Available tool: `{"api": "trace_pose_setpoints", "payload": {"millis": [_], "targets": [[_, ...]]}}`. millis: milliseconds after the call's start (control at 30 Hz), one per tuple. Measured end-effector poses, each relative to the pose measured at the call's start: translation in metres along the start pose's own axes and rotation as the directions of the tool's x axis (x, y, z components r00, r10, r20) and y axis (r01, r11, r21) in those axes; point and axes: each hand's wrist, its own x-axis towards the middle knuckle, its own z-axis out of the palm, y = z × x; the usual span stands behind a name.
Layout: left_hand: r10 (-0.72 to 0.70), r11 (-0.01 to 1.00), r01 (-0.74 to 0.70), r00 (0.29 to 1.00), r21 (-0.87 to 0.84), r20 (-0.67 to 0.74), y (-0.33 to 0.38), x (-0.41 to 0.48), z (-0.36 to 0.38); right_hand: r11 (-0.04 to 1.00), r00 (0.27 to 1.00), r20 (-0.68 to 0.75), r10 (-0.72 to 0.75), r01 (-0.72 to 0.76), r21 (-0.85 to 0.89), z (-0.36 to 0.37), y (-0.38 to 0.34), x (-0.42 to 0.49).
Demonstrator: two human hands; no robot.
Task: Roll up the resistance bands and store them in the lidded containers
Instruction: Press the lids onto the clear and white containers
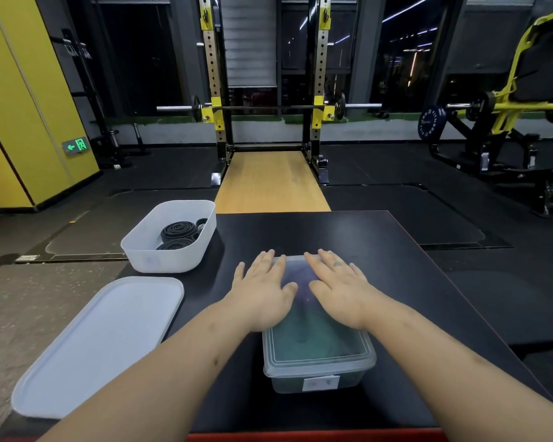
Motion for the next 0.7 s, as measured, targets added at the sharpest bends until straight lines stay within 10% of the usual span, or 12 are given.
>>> {"api": "trace_pose_setpoints", "payload": {"millis": [700], "targets": [[-0.063,0.997,0.062,0.997,-0.042,-0.034,0.021,-0.064,0.027,0.998,0.994,-0.092,0.058,-0.057,0.012,0.025,-0.011,-0.06]]}}
